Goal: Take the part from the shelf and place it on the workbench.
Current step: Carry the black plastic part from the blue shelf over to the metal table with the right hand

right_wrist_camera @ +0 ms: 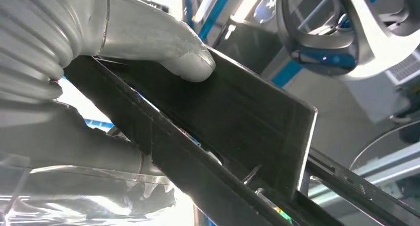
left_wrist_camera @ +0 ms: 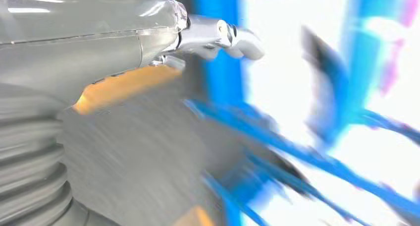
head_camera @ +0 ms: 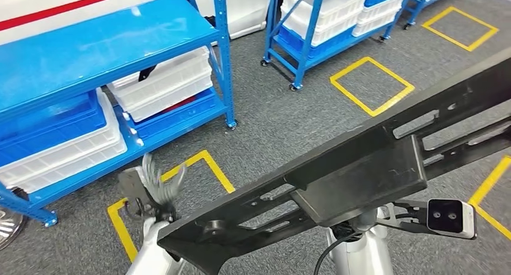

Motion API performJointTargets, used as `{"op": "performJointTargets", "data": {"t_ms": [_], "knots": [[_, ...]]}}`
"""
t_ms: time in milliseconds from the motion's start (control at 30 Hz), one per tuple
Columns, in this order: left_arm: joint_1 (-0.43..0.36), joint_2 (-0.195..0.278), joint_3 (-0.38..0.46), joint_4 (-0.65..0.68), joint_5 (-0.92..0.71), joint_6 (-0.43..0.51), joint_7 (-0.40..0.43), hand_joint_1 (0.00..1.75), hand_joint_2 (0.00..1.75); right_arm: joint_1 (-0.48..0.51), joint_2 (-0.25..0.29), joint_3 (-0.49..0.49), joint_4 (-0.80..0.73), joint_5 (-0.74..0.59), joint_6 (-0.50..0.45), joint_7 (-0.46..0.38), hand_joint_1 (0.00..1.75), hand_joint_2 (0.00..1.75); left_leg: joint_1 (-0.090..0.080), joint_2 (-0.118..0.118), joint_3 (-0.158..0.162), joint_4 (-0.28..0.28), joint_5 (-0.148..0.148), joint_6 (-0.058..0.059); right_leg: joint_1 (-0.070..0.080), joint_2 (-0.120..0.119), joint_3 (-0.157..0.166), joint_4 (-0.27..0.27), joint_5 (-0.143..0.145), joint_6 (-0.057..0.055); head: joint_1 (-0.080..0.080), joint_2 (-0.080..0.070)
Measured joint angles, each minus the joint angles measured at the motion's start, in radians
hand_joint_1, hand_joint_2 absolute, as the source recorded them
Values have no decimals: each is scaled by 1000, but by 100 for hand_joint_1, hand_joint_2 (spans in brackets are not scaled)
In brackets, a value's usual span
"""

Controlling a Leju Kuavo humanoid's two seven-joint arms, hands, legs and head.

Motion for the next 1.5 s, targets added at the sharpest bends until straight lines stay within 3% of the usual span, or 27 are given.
{"op": "performJointTargets", "data": {"t_ms": [67,133,167,233,300,400,433,467,500,600,667,733,767,833,867,933,1000,1033,1067,1133,1167,1233,1300,1367,1433,1467,1500], "knots": [[15,1,-93,-171,50,26,-48,0,175,1,1,-2,0,13,-8,-2,175,175,-1,20,6,0,-7,-3,3,-26,68,-133,64,-5,0,0],[23,5,-173,-324,68,56,-96,0,175,2,5,-3,0,26,-12,-2,175,175,-7,34,10,2,-14,-11,12,-53,116,-231,92,-18,-1,0],[24,8,-208,-389,68,70,-112,0,175,3,8,-4,0,31,-13,-2,175,175,-10,40,11,1,-16,-15,16,-59,123,-249,91,-24,-1,0],[25,15,-264,-491,65,88,-126,0,175,9,16,-8,0,36,-13,-3,175,175,-12,54,13,-1,-21,-25,17,-42,121,-253,92,-37,-2,0],[24,22,-308,-564,72,99,-125,0,175,14,24,-15,-2,37,-12,-4,175,175,-11,35,7,25,-46,-35,11,-25,126,-261,94,-50,-3,0],[27,30,-342,-603,104,123,-102,0,175,23,34,-27,-4,38,-7,-5,175,175,-7,-17,-74,201,-132,-42,8,1,130,-264,95,-64,-5,0],[29,32,-346,-604,116,140,-87,0,175,28,35,-31,-5,39,-6,-5,175,175,-7,-23,-104,258,-149,-44,8,12,130,-263,94,-65,-5,0],[30,33,-345,-595,126,163,-71,0,175,34,35,-36,-7,38,-6,-5,175,175,-6,-24,-120,282,-146,-45,8,23,130,-262,94,-65,-5,0],[30,34,-340,-576,135,188,-54,0,175,40,34,-42,-10,36,-6,-5,175,175,-5,-26,-117,267,-122,-45,8,35,130,-261,94,-65,-6,0],[20,34,-280,-434,130,229,-43,0,175,50,33,-54,-21,19,-11,-6,175,175,-1,-59,-38,74,-19,-37,7,71,129,-255,94,-60,-5,0],[7,34,-196,-295,111,230,-71,0,175,53,30,-58,-24,7,-20,-6,175,175,-3,-80,-10,8,-3,-31,4,91,120,-253,98,-48,-5,0],[-9,36,-104,-152,90,232,-100,0,175,59,25,-62,-28,1,-27,-6,175,175,-5,-68,-6,-1,0,-22,1,107,115,-257,104,-34,-5,0],[-17,37,-63,-85,75,232,-108,0,175,62,22,-65,-30,0,-29,-6,175,175,-4,-60,-2,-8,4,-16,1,101,114,-254,103,-29,-5,0],[-34,42,13,43,43,231,-118,0,175,62,15,-70,-35,0,-29,-6,175,175,0,-41,6,-22,13,-4,4,61,92,-209,74,-21,-1,0],[-40,48,53,107,27,231,-121,0,175,62,12,-71,-36,0,-29,-6,175,175,-1,-31,8,-25,14,-1,3,35,66,-155,45,-18,1,0],[-46,65,136,231,-8,231,-126,0,175,63,5,-74,-37,1,-29,-6,175,175,-4,-9,8,-25,12,2,-1,8,1,-28,-9,-9,3,0],[-49,84,208,338,-53,232,-128,0,175,64,-1,-81,-37,3,-28,-6,175,175,-4,12,9,-25,9,0,-7,-1,-16,2,-2,-4,3,0],[-50,93,239,384,-79,232,-127,0,175,65,-3,-86,-38,4,-26,-6,175,175,-4,20,10,-24,6,-2,-9,-7,7,-41,26,-3,3,0],[-53,101,266,426,-109,233,-116,0,175,65,-4,-91,-41,4,-23,-6,175,175,-4,27,13,-22,3,-6,-10,-20,45,-111,58,-4,3,0],[-59,117,315,503,-176,234,-73,0,175,64,-4,-100,-46,6,-14,-7,175,175,-8,38,16,-19,-5,-17,-3,-48,107,-226,93,-13,3,0],[-61,125,335,539,-209,233,-42,0,175,64,-5,-104,-48,7,-11,-7,175,175,-11,43,17,-18,-8,-23,2,-54,120,-251,94,-19,2,0],[-63,143,361,604,-255,228,32,0,175,65,-5,-114,-51,8,-6,-7,175,175,-12,57,23,-20,-13,-35,7,-38,119,-256,90,-33,1,0],[-58,165,369,657,-294,221,114,0,175,67,-4,-127,-57,9,1,-7,175,175,-7,45,23,-4,-31,-46,4,-22,126,-262,91,-46,0,0],[-44,186,370,704,-326,213,187,0,175,69,-1,-139,-64,12,11,-8,175,175,-3,5,-16,86,-85,-52,0,-5,133,-266,91,-59,-3,0],[-21,206,372,746,-338,198,248,0,175,72,1,-150,-66,17,17,-8,175,175,-2,-20,-87,228,-144,-54,2,17,134,-266,90,-65,-6,0],[-8,215,374,761,-339,191,270,0,175,75,2,-157,-66,19,19,-7,175,175,-2,-24,-114,275,-153,-54,3,30,134,-265,89,-66,-6,0],[2,223,375,774,-339,186,283,0,175,77,2,-163,-67,22,20,-7,175,175,-2,-26,-124,284,-142,-54,4,42,134,-263,88,-67,-6,0]]}}
